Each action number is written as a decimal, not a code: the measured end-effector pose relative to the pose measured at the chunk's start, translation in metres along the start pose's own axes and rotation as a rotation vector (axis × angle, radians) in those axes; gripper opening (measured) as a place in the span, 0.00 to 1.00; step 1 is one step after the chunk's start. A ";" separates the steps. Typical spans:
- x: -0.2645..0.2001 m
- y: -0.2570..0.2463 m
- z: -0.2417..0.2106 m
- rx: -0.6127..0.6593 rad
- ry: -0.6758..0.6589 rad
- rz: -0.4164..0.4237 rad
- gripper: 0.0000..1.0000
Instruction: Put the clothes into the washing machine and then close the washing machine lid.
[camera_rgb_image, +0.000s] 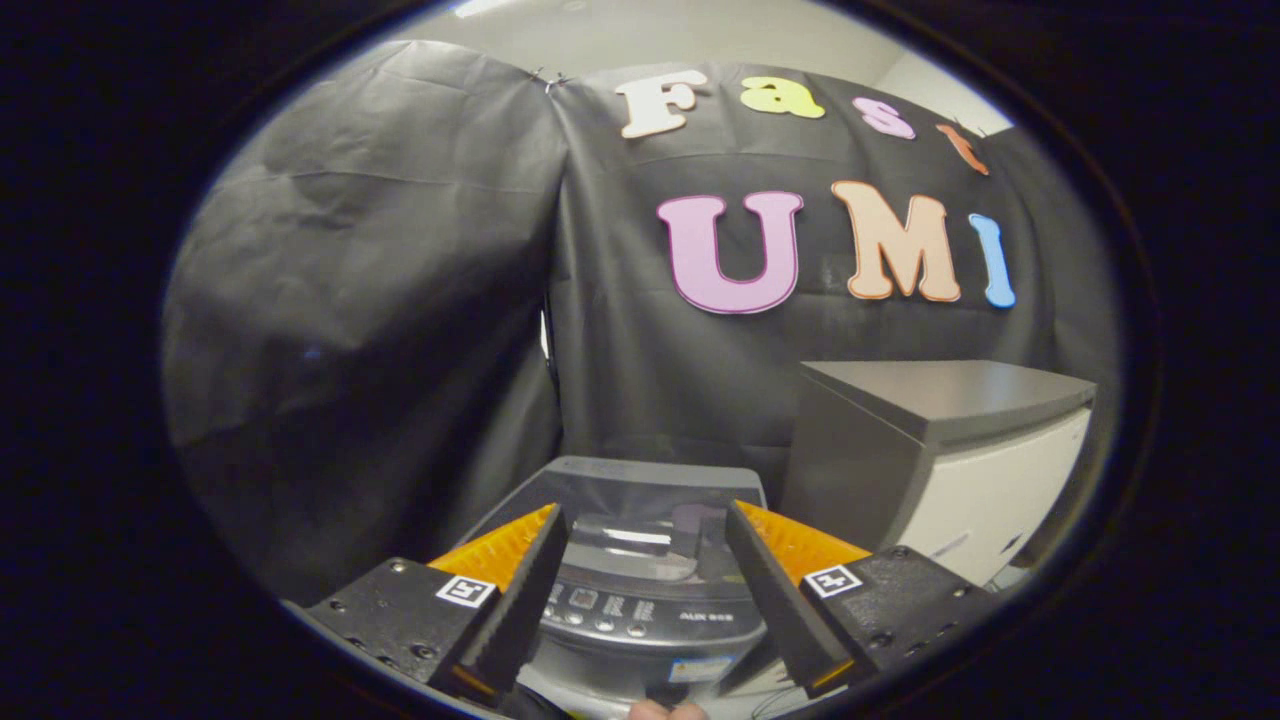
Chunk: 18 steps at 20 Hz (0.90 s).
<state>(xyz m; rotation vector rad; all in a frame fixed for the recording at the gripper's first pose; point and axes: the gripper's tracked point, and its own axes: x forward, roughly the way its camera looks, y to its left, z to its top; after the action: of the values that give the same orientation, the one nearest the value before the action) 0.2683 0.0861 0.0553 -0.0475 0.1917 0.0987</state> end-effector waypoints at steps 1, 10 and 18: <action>-0.008 -0.003 -0.012 -0.008 0.012 -0.008 0.97; -0.077 -0.010 -0.051 0.101 -0.036 0.002 0.97; -0.107 -0.013 -0.050 0.135 -0.068 0.039 0.97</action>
<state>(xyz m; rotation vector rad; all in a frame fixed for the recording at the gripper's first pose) 0.1562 0.0606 0.0275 0.0939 0.1309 0.1261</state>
